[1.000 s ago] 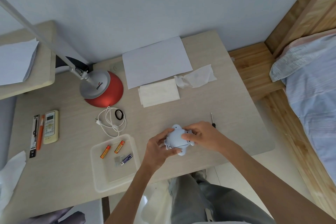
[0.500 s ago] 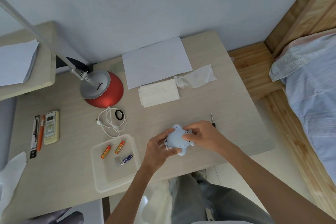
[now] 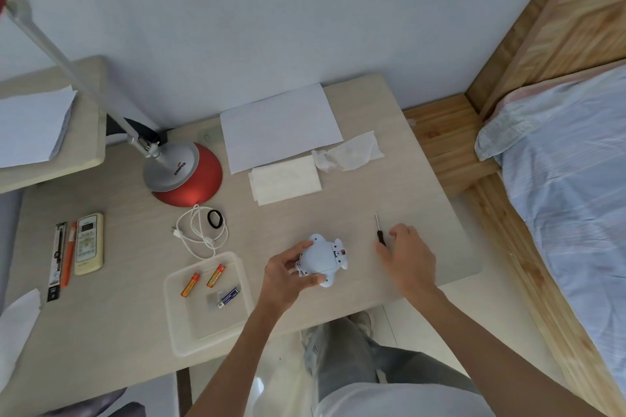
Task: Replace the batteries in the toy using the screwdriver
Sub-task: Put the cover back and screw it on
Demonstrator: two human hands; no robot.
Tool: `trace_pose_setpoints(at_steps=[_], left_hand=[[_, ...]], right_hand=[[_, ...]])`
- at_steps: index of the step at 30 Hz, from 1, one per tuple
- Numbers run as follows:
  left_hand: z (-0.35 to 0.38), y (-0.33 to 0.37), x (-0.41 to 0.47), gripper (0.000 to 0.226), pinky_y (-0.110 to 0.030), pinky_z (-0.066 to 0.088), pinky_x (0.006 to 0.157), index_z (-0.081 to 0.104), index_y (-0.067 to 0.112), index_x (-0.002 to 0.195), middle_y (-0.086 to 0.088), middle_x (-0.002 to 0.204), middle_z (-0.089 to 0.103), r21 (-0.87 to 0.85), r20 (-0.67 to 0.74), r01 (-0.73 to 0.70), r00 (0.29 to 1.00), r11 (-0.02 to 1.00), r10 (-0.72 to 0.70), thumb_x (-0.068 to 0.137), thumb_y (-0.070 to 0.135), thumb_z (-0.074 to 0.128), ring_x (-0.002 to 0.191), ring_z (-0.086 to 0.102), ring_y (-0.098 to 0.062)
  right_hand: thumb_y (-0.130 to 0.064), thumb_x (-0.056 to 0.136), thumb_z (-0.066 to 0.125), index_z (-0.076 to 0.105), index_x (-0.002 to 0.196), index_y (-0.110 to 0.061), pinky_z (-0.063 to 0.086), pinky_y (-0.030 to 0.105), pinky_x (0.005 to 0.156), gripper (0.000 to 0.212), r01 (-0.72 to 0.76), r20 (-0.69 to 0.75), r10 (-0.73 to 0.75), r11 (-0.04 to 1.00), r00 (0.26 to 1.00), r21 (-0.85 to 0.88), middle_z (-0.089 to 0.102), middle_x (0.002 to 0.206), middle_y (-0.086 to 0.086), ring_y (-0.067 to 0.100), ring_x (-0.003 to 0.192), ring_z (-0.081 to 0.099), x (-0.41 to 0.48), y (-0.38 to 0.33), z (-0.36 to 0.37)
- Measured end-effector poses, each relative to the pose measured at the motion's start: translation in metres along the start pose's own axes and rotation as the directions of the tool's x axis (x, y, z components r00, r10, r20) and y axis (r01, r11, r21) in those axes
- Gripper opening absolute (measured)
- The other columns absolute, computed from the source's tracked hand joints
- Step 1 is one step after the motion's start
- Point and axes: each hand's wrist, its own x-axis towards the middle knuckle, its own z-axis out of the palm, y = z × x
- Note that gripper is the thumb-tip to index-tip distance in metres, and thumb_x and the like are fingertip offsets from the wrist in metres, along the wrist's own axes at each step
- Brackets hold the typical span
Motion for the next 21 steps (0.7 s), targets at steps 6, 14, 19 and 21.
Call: trace_pose_setpoints(at_steps=[6,14,19,21], left_hand=[[0.005,-0.001,-0.005,0.079,-0.039,0.064,0.092,0.075,0.033,0.127,0.008,0.12,0.077,0.062,-0.041,-0.014,0.999,0.998,0.017,0.054,0.034,0.106,0.107,0.074,-0.017],[0.014,0.002,-0.013,0.083,-0.035,0.064,0.089,0.072,0.032,0.133,0.008,0.121,0.076,0.123,-0.089,-0.016,0.996,0.992,0.027,0.055,0.041,0.1,0.104,0.072,-0.015],[0.02,0.002,-0.018,0.083,-0.024,0.061,0.086,0.07,0.03,0.136,0.007,0.123,0.075,0.126,-0.115,-0.003,0.993,0.992,0.017,0.06,0.034,0.102,0.104,0.072,-0.014],[0.021,0.003,-0.019,0.082,-0.025,0.061,0.087,0.07,0.029,0.137,0.008,0.123,0.074,0.129,-0.124,0.002,0.992,0.992,0.015,0.061,0.032,0.102,0.105,0.071,-0.013]], right_hand=[[-0.039,0.105,0.05,0.056,0.106,-0.014,0.053,0.039,0.067,0.025,0.045,0.039,-0.04,0.989,0.998,-0.144,0.056,0.108,0.004,0.026,0.088,0.065,0.004,-0.005,0.009],[-0.028,0.108,0.049,0.054,0.104,-0.018,0.043,0.032,0.062,0.012,0.132,0.086,-0.126,0.989,0.988,-0.063,0.064,0.086,-0.004,0.016,0.073,0.059,-0.001,-0.022,-0.017],[-0.027,0.102,0.06,0.064,0.095,-0.026,0.055,0.03,0.072,0.007,0.331,0.021,-0.335,0.937,0.942,0.114,0.063,0.085,-0.012,0.008,0.077,0.06,-0.018,-0.027,-0.035],[-0.027,0.101,0.06,0.064,0.096,-0.028,0.055,0.029,0.073,0.007,0.394,0.042,-0.402,0.91,0.915,0.132,0.062,0.085,-0.014,0.007,0.077,0.059,-0.023,-0.031,-0.036]])
